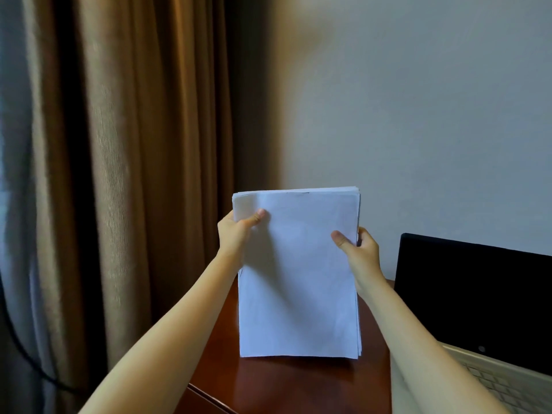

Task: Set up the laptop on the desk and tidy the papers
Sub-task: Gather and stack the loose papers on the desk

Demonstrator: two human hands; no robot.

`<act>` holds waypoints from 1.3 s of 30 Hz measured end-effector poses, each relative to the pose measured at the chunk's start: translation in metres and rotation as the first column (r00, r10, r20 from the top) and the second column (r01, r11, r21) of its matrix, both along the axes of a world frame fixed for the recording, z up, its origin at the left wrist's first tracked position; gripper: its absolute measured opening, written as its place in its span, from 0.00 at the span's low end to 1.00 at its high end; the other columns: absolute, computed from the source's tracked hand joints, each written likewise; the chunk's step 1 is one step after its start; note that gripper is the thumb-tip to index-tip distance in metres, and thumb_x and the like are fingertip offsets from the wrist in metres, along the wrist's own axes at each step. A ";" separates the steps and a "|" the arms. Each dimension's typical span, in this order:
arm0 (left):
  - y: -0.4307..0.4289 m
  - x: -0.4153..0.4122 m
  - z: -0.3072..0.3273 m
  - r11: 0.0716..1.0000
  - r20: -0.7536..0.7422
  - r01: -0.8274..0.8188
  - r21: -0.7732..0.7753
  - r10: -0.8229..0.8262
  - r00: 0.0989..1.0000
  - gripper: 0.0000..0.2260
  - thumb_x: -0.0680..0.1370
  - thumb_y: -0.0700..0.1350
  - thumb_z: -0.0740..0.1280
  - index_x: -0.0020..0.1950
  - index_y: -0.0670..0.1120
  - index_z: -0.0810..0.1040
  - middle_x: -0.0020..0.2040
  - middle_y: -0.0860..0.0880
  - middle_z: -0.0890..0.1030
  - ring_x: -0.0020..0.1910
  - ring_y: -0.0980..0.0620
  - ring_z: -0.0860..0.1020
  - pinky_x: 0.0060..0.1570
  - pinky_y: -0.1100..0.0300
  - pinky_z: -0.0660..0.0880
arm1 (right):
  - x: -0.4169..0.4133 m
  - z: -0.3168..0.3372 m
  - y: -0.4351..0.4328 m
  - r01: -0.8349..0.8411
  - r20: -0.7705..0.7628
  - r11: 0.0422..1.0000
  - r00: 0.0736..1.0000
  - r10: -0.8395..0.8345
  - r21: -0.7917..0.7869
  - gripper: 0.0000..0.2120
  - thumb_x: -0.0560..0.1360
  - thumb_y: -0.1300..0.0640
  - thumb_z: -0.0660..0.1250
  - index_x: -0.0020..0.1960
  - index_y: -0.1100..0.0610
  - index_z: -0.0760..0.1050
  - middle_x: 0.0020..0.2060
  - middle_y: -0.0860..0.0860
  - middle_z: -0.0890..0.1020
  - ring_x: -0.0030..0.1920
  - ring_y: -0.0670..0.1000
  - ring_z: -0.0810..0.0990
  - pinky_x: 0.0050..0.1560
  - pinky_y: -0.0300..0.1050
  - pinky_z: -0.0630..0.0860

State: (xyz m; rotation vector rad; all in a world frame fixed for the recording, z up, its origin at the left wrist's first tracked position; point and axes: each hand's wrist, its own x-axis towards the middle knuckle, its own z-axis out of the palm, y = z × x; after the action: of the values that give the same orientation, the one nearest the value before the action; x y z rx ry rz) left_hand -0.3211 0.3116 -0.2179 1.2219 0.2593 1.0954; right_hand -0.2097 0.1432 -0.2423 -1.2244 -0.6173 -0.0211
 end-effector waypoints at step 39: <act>0.061 -0.039 -0.083 0.955 -0.306 0.247 0.165 -0.189 0.933 0.41 0.48 0.62 0.81 0.57 0.48 0.75 0.52 0.47 0.82 0.49 0.49 0.81 0.42 0.61 0.79 | 0.002 -0.041 -0.034 -0.176 -0.172 0.977 0.973 0.154 -0.121 0.32 0.50 0.45 0.83 0.49 0.53 0.76 0.51 0.50 0.81 0.53 0.50 0.77 0.59 0.45 0.69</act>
State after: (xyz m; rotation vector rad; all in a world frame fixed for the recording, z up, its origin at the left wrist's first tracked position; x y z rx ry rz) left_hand -0.3599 0.3725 -0.3012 1.5552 0.2294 0.7609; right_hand -0.2074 0.1096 -0.2829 -1.2878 -0.5839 0.2621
